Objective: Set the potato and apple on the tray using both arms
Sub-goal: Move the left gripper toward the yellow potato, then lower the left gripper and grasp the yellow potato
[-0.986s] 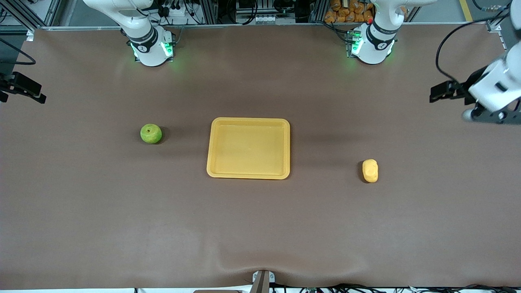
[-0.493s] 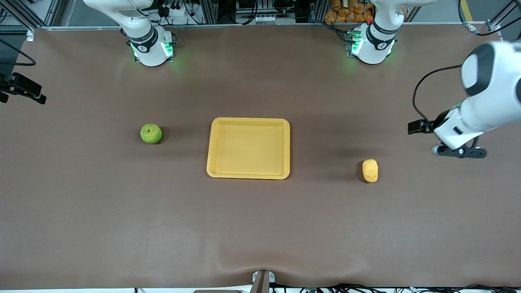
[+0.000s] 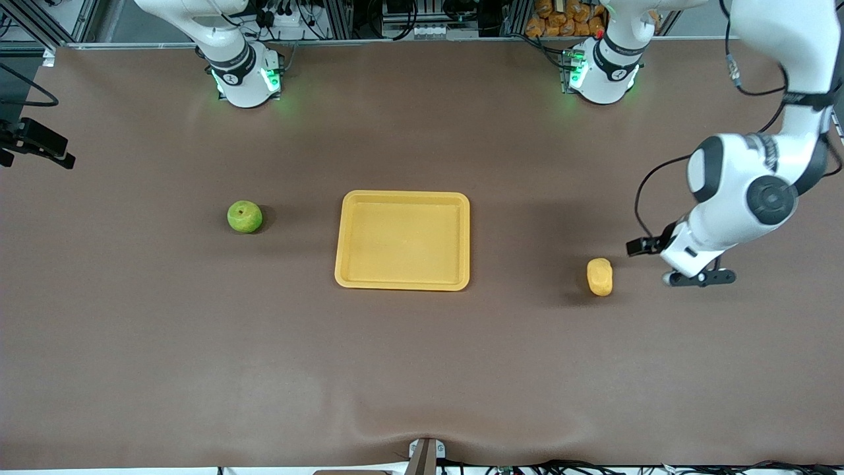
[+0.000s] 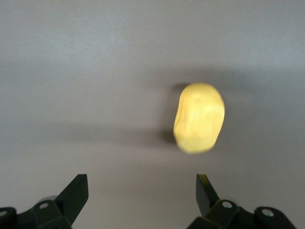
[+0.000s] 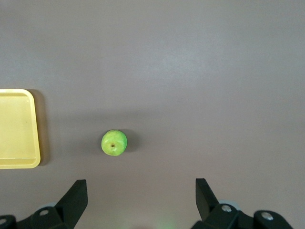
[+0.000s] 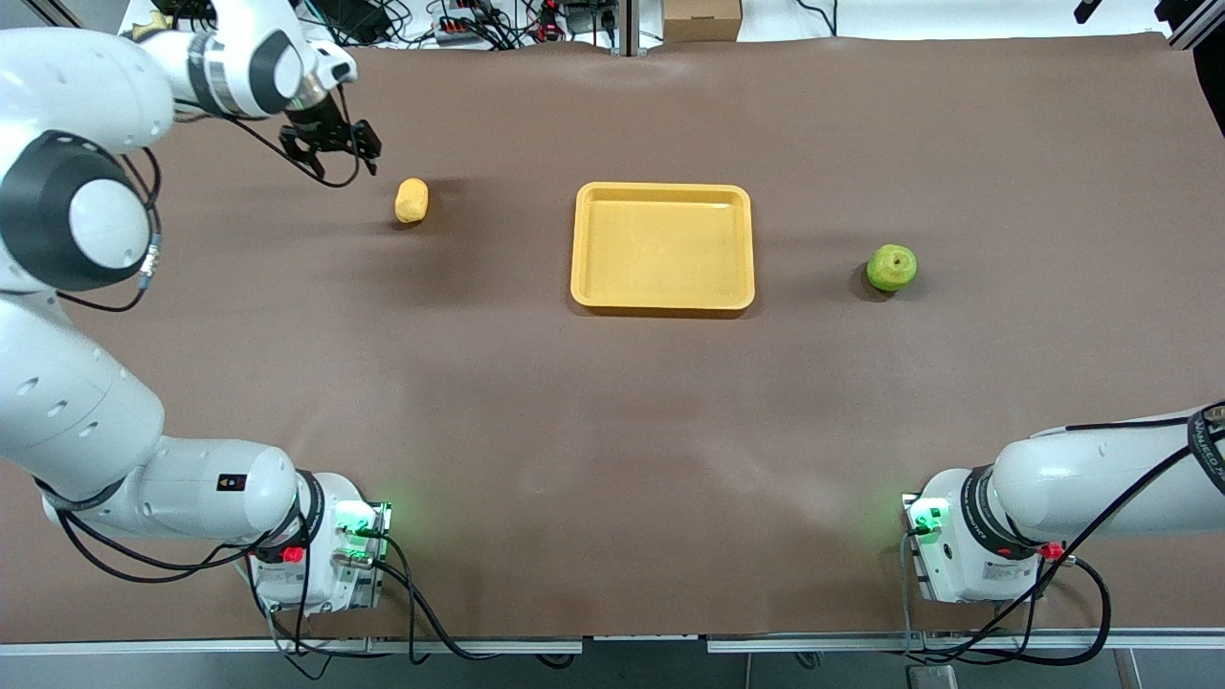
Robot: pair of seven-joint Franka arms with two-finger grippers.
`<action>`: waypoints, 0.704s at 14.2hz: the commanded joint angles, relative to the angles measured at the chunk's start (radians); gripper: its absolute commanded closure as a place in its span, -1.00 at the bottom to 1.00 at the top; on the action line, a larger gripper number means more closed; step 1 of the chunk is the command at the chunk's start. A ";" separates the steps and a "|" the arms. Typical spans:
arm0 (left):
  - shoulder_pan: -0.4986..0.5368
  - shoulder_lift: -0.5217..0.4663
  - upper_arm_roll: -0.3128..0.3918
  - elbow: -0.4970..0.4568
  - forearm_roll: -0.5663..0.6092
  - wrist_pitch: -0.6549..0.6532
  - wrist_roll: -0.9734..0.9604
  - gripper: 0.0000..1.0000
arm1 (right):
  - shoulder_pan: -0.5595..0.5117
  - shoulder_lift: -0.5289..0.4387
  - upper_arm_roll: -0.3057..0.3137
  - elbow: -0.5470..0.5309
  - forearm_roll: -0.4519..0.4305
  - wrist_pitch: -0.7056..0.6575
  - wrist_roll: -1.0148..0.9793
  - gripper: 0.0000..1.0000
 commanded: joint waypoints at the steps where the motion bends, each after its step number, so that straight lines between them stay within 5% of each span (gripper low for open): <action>1: -0.023 0.064 -0.002 0.016 0.001 0.064 -0.094 -1.00 | -0.003 0.021 0.004 0.025 0.003 -0.012 -0.006 -1.00; 10: -0.101 0.219 0.000 0.090 0.018 0.150 -0.217 -1.00 | 0.006 0.070 0.005 0.022 0.001 -0.024 -0.002 -1.00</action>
